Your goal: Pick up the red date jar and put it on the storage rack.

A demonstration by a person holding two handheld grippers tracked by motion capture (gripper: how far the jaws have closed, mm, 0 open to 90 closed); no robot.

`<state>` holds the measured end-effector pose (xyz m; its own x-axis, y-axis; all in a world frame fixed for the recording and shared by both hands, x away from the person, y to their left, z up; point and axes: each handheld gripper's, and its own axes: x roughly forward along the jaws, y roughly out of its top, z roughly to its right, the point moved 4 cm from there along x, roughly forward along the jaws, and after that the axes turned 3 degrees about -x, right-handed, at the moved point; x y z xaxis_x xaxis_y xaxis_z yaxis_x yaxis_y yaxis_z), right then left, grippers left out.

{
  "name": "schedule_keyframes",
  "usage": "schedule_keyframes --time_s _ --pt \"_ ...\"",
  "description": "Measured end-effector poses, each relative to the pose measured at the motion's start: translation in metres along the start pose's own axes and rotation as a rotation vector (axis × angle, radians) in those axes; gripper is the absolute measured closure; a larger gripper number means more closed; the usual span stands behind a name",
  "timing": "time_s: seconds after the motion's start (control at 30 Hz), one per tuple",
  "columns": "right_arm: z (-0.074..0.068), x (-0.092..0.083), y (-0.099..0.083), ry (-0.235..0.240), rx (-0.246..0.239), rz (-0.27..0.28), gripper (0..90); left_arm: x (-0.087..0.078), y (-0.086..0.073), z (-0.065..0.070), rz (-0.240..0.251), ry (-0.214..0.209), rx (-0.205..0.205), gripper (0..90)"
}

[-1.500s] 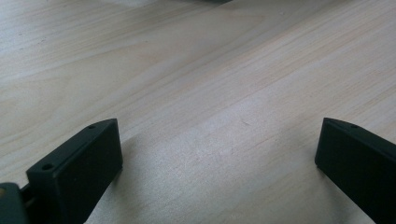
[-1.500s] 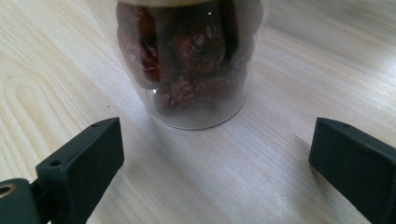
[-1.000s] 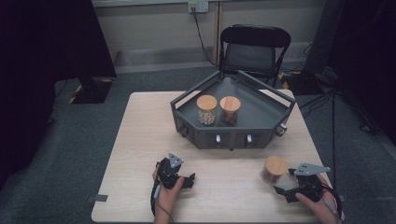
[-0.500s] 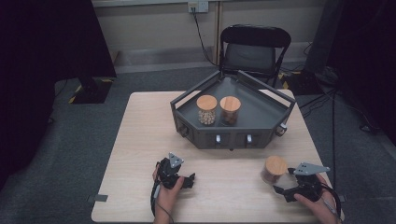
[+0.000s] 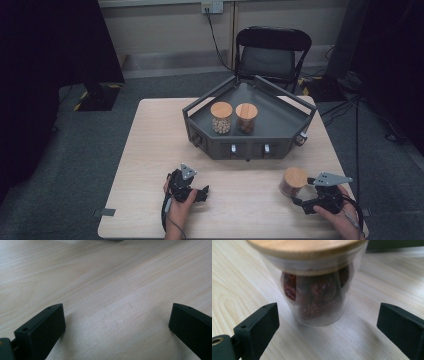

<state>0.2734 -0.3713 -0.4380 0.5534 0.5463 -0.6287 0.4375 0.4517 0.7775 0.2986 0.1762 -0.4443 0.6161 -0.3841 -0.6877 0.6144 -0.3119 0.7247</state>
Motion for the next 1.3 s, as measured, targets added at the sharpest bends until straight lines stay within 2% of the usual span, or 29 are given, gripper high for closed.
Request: schedule_keyframes --time_s 0.6,0.93,1.3 --pt "0.001 0.008 0.005 0.017 0.019 0.049 6.8 0.0 0.0 0.0 0.0 0.0 0.0 0.2" --pt "0.003 0.014 0.005 0.038 0.026 0.078 13.5 0.0 0.0 0.0 0.0 0.0 0.0 0.2" --pt "0.0 0.018 0.004 0.038 0.006 0.112 22.2 0.0 0.0 0.0 0.0 0.0 0.0 0.2"
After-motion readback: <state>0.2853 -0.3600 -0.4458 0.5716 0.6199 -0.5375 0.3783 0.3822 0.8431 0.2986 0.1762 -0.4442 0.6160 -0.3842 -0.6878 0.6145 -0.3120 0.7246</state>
